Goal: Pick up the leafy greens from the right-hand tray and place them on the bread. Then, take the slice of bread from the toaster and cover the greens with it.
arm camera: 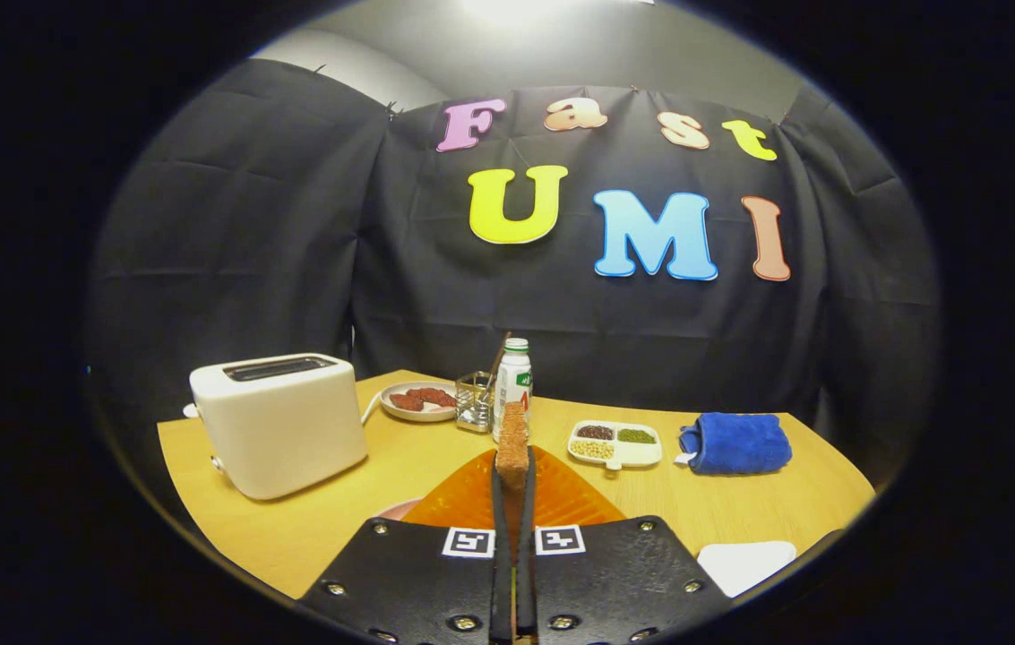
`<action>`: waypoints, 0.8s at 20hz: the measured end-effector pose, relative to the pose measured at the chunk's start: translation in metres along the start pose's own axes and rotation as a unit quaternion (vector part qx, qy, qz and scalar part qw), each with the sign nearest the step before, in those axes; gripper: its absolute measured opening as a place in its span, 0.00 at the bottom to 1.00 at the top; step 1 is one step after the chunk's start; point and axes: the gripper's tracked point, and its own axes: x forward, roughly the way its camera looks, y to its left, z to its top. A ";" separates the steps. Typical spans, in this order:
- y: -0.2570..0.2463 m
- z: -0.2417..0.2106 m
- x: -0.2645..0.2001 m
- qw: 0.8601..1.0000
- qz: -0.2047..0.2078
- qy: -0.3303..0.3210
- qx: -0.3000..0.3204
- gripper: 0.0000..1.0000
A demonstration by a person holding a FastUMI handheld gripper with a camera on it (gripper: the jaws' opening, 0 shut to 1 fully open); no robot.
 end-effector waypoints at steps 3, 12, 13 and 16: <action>-0.002 -0.018 -0.001 0.999 -0.014 0.007 -0.036 0.02; 0.057 -0.057 0.005 0.996 0.062 0.058 -0.002 0.02; 0.063 -0.062 0.005 0.995 0.073 0.072 0.013 0.02; 0.076 -0.074 0.005 0.988 0.097 0.106 0.049 0.03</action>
